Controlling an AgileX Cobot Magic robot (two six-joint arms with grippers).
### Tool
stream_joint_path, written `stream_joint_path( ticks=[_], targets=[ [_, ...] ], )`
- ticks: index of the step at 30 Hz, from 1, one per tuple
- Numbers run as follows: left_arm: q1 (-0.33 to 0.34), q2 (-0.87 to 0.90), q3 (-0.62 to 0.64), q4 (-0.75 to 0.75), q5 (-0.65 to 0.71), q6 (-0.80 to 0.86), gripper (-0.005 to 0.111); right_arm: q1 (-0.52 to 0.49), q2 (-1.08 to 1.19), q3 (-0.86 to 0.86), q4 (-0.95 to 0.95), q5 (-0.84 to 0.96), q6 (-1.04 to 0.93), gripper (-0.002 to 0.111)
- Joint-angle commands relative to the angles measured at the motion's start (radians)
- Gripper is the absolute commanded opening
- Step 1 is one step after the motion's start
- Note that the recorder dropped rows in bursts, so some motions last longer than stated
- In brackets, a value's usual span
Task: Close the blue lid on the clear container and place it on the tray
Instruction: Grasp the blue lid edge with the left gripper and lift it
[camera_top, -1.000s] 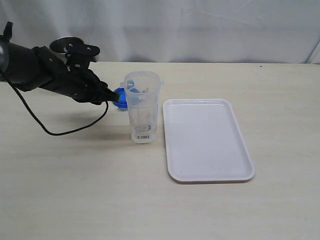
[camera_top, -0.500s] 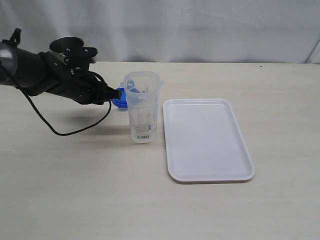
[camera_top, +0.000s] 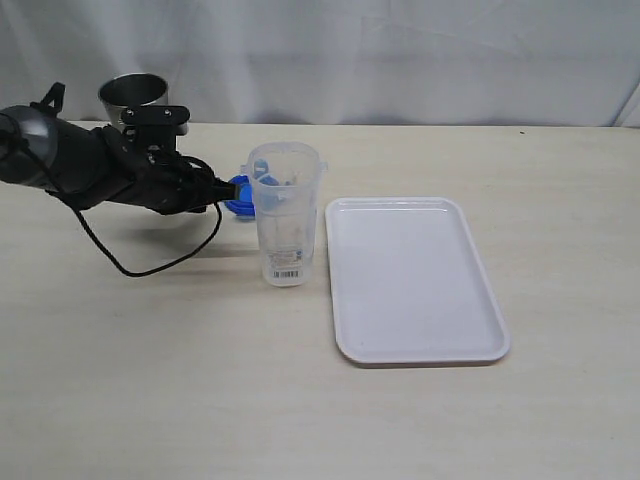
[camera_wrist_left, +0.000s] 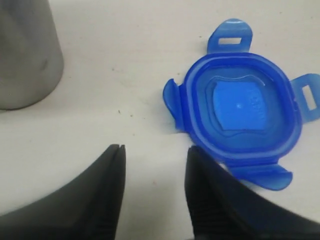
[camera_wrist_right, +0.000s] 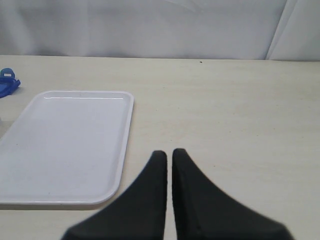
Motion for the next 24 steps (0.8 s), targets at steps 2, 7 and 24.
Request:
stream_joint_path(
  ticks=[2, 7, 24],
  targets=[
    [-0.022, 0.022, -0.070, -0.007, 0.044, -0.010, 0.038, 0.002, -0.005, 0.003, -0.002, -0.011, -0.008, 0.005],
    [-0.026, 0.071, -0.093, -0.034, 0.010, -0.055, 0.038, 0.002, -0.005, 0.003, -0.002, -0.011, -0.008, 0.005],
    [-0.026, 0.083, -0.093, -0.030, -0.084, -0.055, 0.038, 0.002, -0.005, 0.003, -0.002, -0.011, -0.008, 0.005]
  ],
)
